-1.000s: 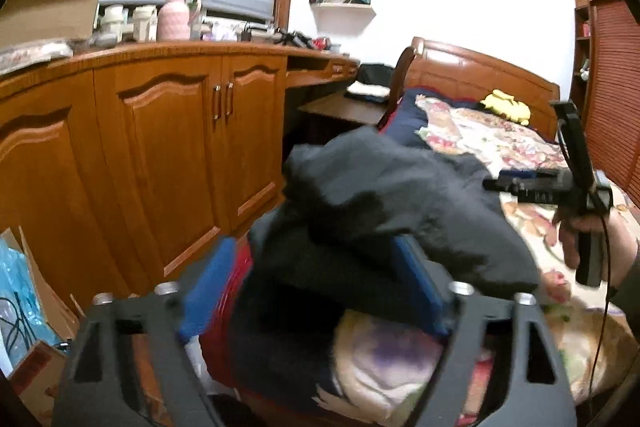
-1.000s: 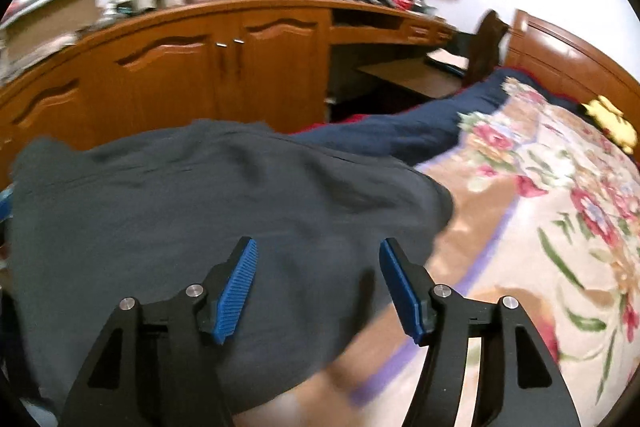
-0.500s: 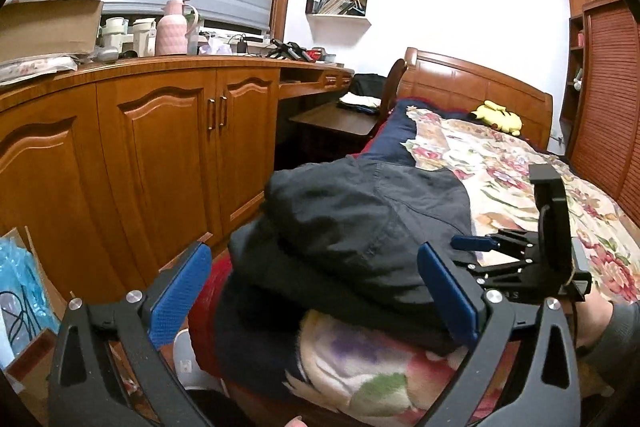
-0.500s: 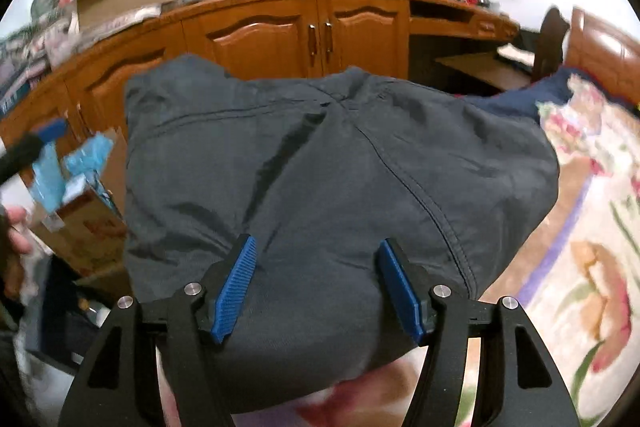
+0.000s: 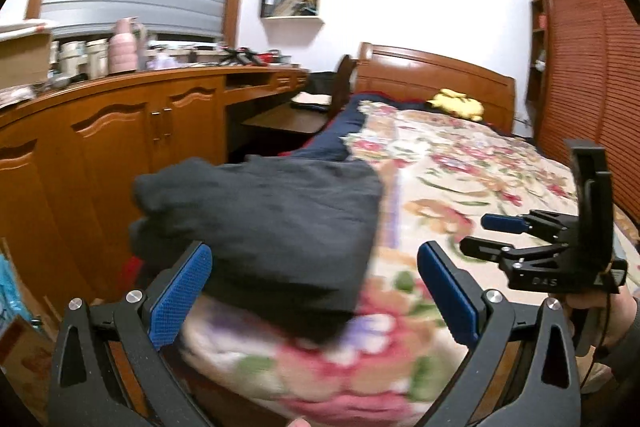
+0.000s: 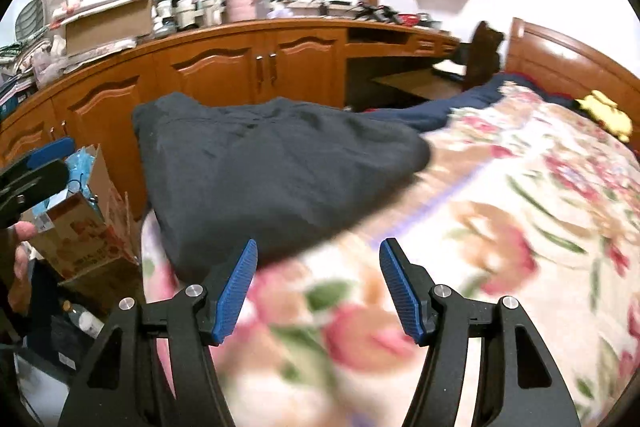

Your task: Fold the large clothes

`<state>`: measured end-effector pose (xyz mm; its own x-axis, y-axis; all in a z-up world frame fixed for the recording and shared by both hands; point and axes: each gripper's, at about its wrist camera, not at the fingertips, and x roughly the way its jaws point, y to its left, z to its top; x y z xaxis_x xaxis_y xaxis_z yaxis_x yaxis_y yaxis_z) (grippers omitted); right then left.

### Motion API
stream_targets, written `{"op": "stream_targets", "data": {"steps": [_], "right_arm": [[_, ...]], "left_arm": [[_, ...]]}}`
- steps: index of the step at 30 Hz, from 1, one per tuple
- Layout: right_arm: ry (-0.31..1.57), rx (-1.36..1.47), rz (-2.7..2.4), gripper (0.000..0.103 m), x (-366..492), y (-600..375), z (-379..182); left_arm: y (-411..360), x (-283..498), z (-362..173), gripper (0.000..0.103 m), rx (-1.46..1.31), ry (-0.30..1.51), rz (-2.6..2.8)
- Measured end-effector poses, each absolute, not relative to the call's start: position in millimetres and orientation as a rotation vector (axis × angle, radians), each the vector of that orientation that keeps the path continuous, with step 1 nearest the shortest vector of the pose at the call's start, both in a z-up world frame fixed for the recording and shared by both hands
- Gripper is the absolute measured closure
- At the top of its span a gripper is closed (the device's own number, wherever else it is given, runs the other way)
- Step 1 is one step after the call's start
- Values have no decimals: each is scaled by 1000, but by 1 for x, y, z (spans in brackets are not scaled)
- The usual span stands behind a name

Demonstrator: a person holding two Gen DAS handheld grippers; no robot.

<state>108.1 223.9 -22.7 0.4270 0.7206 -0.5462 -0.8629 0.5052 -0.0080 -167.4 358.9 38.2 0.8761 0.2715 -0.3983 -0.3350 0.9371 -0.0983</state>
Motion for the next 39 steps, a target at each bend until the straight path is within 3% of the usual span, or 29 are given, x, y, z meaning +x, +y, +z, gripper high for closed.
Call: {"op": "stream_targets", "data": {"steps": [7, 10, 13, 21, 39], "right_arm": [[516, -250, 887, 30, 95, 140, -13], [509, -229, 845, 20, 86, 107, -8], [499, -217, 796, 17, 74, 75, -5], [503, -161, 682, 16, 47, 17, -4], [545, -91, 521, 16, 3, -41, -13]], "left_arm": [[275, -136, 39, 0, -124, 399, 189], [240, -125, 38, 0, -120, 400, 130], [208, -111, 37, 0, -113, 420, 78], [138, -97, 32, 0, -78, 441, -2], [63, -85, 4, 0, -89, 498, -33]]}}
